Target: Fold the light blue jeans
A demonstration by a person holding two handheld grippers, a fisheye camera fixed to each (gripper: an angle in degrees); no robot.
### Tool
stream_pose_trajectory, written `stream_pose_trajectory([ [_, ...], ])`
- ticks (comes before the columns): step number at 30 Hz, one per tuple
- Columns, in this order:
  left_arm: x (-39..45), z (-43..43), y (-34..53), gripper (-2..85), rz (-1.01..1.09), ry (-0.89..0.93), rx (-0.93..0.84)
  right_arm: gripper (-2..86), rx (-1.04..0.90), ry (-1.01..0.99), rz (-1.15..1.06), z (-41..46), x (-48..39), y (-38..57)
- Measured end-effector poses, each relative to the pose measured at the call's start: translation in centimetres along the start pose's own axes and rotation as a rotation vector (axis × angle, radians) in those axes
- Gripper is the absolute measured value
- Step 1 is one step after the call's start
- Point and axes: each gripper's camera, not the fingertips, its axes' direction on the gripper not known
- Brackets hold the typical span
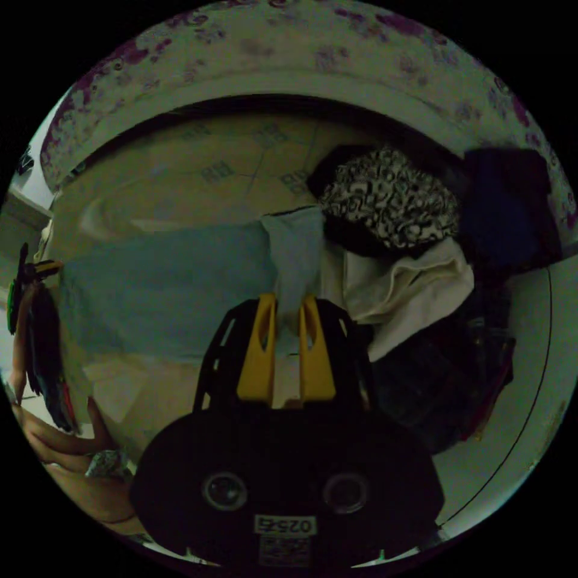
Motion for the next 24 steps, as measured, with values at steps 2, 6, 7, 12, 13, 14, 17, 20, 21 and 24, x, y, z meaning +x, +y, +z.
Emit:
stream_pose_trajectory([
  [2,-1.6,3.4,-1.1,-0.7,-0.060,0.027,-0.040,6.3,-0.031,-0.079,0.025,5.0,2.2,-0.2],
  [6,-3.0,6.0,-1.3,1.0,-0.074,0.018,-0.049,7.6,-0.053,-0.143,0.063,9.2,3.9,0.1],
  [7,-3.7,5.8,-0.8,2.7,-0.093,0.010,-0.024,8.5,-0.052,-0.138,0.059,9.3,4.0,0.3],
  [12,-9.6,3.2,4.4,6.7,-0.315,0.029,0.083,8.8,0.073,-0.006,-0.017,5.5,4.1,3.6],
  [13,-11.3,2.0,7.2,7.2,-0.442,0.011,0.148,9.3,0.146,-0.022,0.045,4.0,4.9,5.6],
  [14,-12.5,1.1,10.6,8.1,-0.554,0.076,0.231,10.1,0.208,-0.120,0.134,3.0,6.1,8.1],
  [17,-13.6,2.9,20.5,11.5,-0.883,0.420,0.433,13.4,0.293,-0.555,0.325,4.9,8.9,16.1],
  [20,-11.8,9.5,27.9,12.3,-1.135,0.680,0.466,18.2,0.279,-0.713,0.511,9.8,10.0,23.5],
  [21,-11.4,10.9,29.0,12.2,-1.181,0.717,0.471,19.3,0.271,-0.731,0.548,10.7,10.2,24.7],
  [24,-10.1,17.1,31.0,11.0,-1.292,0.965,0.608,18.8,0.421,-0.877,0.720,13.5,11.4,29.3],
])
